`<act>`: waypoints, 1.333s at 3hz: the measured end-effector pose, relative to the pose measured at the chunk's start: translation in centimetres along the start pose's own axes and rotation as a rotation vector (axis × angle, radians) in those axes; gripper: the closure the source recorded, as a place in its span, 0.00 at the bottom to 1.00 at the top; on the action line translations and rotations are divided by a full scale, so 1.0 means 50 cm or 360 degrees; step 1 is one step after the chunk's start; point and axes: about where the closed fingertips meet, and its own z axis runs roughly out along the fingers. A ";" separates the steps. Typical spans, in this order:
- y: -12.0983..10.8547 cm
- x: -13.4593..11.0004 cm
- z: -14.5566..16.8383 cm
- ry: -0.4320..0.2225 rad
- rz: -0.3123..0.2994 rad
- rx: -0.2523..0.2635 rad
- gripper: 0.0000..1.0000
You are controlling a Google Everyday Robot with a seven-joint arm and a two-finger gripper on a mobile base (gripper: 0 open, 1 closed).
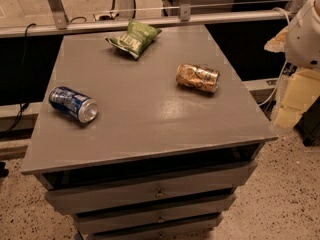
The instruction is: Place pepsi can upright
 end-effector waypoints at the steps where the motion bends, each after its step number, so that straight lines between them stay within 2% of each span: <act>1: 0.000 0.000 0.000 0.0000 0.0000 0.0000 0.00; 2: -0.015 -0.065 0.025 -0.0116 -0.0006 -0.0027 0.00; 3: -0.043 -0.202 0.070 -0.0323 -0.0036 -0.0079 0.00; 4: -0.059 -0.367 0.121 -0.0536 -0.0053 -0.0158 0.00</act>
Offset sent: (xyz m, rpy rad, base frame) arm 0.0441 0.0746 -0.0114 0.1769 0.0087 0.0620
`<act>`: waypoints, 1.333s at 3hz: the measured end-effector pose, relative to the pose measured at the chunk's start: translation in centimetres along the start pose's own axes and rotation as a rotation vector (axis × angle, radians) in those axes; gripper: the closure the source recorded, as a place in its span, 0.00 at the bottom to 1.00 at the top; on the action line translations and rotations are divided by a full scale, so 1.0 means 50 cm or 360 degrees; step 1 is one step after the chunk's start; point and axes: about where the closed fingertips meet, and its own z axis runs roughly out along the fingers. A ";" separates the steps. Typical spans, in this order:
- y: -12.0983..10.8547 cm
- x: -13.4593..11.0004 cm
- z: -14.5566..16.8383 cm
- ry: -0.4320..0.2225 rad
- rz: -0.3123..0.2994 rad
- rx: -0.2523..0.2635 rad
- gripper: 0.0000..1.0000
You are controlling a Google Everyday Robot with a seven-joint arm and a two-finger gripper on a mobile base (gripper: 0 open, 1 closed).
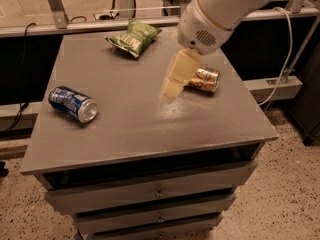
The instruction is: Place pepsi can upright
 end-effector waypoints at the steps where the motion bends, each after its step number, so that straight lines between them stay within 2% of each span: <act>1: -0.008 -0.134 0.098 -0.0156 0.0020 -0.0092 0.00; 2: 0.011 -0.237 0.191 -0.0207 0.0075 -0.0177 0.00; 3: 0.033 -0.293 0.282 -0.0147 0.0168 -0.0224 0.00; 4: 0.048 -0.320 0.351 -0.0051 0.0244 -0.0235 0.00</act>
Offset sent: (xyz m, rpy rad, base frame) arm 0.0394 0.2339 -0.0461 0.1997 0.1862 0.0128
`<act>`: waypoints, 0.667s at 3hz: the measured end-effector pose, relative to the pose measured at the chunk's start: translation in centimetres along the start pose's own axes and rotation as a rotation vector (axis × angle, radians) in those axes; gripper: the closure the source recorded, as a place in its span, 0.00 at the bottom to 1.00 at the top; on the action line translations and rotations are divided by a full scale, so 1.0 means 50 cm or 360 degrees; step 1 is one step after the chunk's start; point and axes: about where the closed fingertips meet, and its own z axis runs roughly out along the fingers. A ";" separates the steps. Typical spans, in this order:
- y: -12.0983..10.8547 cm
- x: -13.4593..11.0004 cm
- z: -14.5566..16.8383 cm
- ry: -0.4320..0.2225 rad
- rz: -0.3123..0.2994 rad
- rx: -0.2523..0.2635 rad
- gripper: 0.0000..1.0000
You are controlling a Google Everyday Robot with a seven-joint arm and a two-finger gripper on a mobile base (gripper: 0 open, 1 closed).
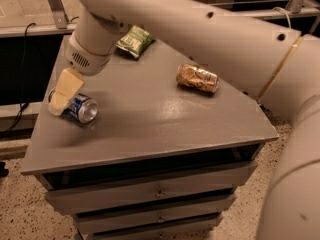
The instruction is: Place pepsi can upright
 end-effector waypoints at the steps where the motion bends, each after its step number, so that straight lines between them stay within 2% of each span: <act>1: 0.007 -0.016 0.059 0.0120 0.0068 0.0043 0.00; 2: 0.010 -0.022 0.099 0.0229 0.0115 0.0112 0.00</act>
Offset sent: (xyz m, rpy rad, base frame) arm 0.0066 0.0514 -0.0541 -0.2520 0.0105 -0.1666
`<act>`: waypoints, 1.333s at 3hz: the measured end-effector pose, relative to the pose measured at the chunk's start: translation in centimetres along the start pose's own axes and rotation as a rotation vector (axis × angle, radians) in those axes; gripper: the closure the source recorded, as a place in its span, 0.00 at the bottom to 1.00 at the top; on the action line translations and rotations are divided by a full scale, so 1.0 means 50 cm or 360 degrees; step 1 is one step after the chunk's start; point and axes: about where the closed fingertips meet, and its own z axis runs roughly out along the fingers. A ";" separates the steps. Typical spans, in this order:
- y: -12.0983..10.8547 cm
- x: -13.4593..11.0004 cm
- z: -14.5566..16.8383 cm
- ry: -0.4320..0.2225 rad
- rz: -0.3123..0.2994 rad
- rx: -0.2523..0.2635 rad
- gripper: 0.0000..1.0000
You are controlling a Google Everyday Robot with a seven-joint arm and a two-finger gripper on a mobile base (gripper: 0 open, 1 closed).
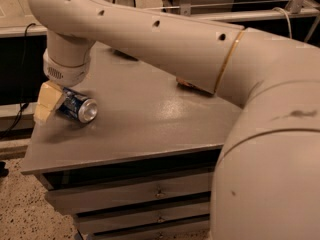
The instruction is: Place pepsi can upright
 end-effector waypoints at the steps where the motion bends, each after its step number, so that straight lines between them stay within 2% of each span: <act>1: 0.000 0.001 0.029 0.0095 0.0048 0.0071 0.18; 2: 0.006 -0.004 0.045 0.0149 0.0062 0.0124 0.41; 3: -0.002 -0.016 0.033 0.0132 0.0085 0.0163 0.65; 4: -0.021 -0.035 -0.022 -0.0036 0.0081 0.0174 0.88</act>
Offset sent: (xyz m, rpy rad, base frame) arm 0.0011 0.0182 -0.0245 -0.1552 -0.0352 -0.0953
